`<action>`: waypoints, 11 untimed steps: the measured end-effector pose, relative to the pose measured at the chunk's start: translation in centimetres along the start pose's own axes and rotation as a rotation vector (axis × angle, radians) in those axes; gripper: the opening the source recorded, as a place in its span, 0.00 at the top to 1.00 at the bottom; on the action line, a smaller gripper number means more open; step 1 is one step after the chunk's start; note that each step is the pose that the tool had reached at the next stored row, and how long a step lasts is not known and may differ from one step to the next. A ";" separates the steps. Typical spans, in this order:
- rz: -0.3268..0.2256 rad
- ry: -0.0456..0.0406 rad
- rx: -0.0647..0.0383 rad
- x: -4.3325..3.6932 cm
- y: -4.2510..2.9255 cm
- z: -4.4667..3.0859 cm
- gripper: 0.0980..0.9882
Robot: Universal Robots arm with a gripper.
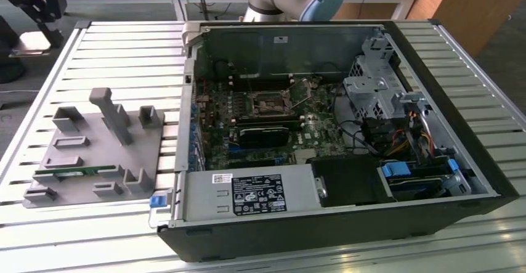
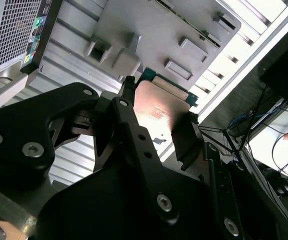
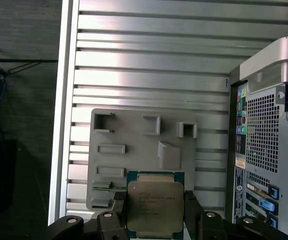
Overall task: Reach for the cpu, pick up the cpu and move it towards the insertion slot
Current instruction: 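Pick up the cpu and move it towards the insertion slot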
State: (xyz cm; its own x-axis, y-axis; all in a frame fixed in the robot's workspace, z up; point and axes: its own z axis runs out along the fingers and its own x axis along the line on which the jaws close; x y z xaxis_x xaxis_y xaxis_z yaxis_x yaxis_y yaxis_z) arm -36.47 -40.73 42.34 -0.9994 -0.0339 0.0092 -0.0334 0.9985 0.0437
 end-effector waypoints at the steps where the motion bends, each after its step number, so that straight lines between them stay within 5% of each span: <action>1: 0.000 -0.0001 0.000 -0.19 -0.01 0.00 0.50; 11: 0.000 -0.0001 0.000 -2.11 -0.07 -0.02 0.50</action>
State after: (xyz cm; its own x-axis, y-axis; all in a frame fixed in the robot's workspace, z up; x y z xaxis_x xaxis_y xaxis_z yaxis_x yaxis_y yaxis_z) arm -34.36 -40.73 42.33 -0.9994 -0.0338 0.0092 -0.0334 0.9985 0.0439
